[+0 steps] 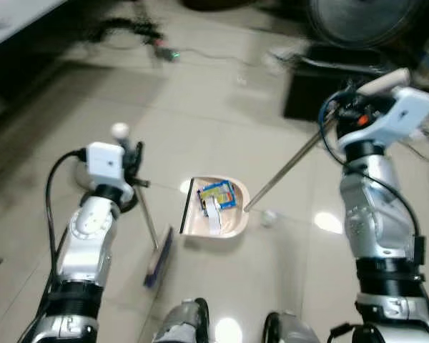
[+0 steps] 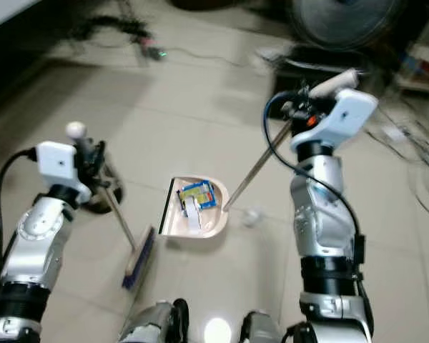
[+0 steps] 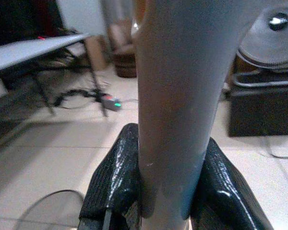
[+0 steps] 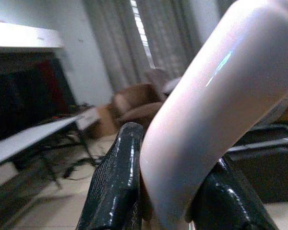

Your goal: Sweep floor

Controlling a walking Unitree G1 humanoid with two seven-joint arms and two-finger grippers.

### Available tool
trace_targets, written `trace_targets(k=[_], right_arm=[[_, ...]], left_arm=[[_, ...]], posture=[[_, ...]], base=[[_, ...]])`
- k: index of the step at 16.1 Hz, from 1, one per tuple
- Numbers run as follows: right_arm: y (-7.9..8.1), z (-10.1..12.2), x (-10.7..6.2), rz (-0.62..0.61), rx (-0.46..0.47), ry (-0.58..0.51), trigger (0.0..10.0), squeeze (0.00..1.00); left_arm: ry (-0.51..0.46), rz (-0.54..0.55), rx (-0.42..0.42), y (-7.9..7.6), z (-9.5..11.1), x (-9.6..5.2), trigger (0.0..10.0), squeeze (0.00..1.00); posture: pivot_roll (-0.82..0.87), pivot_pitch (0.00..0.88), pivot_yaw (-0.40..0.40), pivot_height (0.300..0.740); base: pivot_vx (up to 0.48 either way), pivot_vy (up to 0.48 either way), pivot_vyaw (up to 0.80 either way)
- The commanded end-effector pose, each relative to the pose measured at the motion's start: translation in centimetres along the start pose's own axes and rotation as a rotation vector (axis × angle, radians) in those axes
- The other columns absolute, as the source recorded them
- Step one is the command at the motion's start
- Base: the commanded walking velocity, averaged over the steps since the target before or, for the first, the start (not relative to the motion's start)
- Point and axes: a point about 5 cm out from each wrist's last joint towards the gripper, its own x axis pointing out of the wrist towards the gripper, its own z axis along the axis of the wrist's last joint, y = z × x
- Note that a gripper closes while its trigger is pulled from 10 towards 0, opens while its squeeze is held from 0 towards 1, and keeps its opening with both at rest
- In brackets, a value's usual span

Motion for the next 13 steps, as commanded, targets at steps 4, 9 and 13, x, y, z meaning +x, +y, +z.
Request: trace_targets(k=[4, 9, 13], right_arm=[[1.3, 3.4, 1.1, 0.025, 0.064, -0.078, 10.0, 0.0], [1.0, 3.9, 1.2, -0.004, 0.07, -0.068, 10.0, 0.0], [0.7, 4.3, 1.5, -0.014, 0.055, -0.072, 10.0, 0.0]], left_arm=[[-0.042, -0.004, 0.038, -0.8, 1.5, -0.6, 10.0, 0.0], [-0.04, -0.021, 0.043, -1.3, 2.1, -0.6, 10.0, 0.0], [-0.027, -0.021, 0.035, -1.5, 2.1, -0.6, 10.0, 0.0]], posture=[[0.0, 0.064, 0.075, 0.74], [0.0, 0.065, 0.078, 0.74], [-0.01, 0.067, 0.081, 0.74]], base=[[0.073, 0.0, 0.8], [0.379, 0.0, 0.8], [0.422, 0.0, 0.78]])
